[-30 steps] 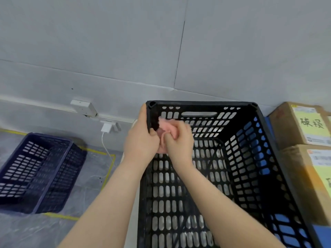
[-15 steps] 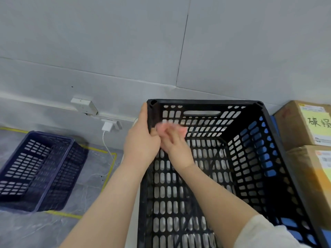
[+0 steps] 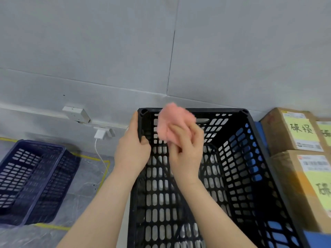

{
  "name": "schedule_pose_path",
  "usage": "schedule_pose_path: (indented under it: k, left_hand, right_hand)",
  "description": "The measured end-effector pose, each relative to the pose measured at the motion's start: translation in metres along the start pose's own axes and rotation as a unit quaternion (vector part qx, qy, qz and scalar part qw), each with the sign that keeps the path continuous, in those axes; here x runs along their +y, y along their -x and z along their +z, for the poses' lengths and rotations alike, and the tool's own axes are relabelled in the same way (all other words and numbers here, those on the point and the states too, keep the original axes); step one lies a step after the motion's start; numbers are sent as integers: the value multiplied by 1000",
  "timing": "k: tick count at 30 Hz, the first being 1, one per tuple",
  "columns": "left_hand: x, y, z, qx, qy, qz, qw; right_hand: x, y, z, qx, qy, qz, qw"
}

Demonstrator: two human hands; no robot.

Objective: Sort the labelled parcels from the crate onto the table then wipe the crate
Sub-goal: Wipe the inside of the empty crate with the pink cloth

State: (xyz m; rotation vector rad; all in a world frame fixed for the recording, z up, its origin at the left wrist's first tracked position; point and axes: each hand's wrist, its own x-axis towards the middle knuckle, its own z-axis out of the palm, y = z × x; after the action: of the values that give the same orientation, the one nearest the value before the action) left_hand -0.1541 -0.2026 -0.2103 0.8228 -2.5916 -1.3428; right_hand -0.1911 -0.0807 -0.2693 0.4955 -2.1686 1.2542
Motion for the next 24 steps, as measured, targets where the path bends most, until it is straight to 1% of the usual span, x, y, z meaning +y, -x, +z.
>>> schedule_pose_path:
  k: [1, 2, 5, 7, 8, 10, 11, 12, 13, 16, 18, 19, 20, 22, 23, 24]
  left_hand:
    - [0, 0, 1, 2, 2, 1, 1000]
    - [-1, 0, 1, 4, 5, -1, 1000]
    - [-3, 0, 2, 9, 4, -10, 1000]
    - [-3, -1, 2, 10, 4, -12, 1000]
    - [-3, -1, 2, 9, 7, -13, 1000]
    - [-4, 0, 2, 5, 13, -8, 1000]
    - [-3, 0, 2, 3, 15, -3, 1000]
    - [-3, 1, 1, 2, 17, 0, 1000]
    - [-2, 1, 1, 2, 18, 2, 1000]
    - [-2, 0, 1, 3, 14, 1, 1000]
    - [-2, 0, 1, 5, 9, -2, 1000]
    - [-2, 1, 1, 8, 7, -3, 1000]
    - [-2, 1, 0, 8, 6, -3, 1000]
    - [-1, 1, 0, 4, 7, -2, 1000]
    - [-1, 1, 0, 4, 7, -1, 1000]
    - [0, 1, 0, 5, 7, 0, 1000]
  right_hand:
    - [0, -8, 3, 12, 9, -22, 1000]
    - [4, -16, 9, 0, 26, -46, 999]
    - [33, -18, 35, -62, 134, -112, 983]
    - [58, -5, 43, -128, 189, -145, 963]
    - [71, 6, 43, -185, 217, -156, 946]
    - [92, 31, 38, -337, 281, -137, 888]
    - [99, 40, 34, -390, 300, -108, 864]
    - [103, 45, 31, -416, 310, -81, 851]
    - [105, 46, 30, -422, 314, -64, 848]
    - [96, 37, 32, -463, 299, -45, 834]
    - [86, 28, 26, -456, 240, -3, 857]
    - [79, 23, 22, -438, 204, 22, 875]
    - [70, 19, 17, -398, 163, 33, 902]
    - [45, 11, 0, -263, 88, 7, 961]
    - [34, 6, -9, -181, 55, -17, 982]
    - [23, -1, -16, -104, 35, -37, 993]
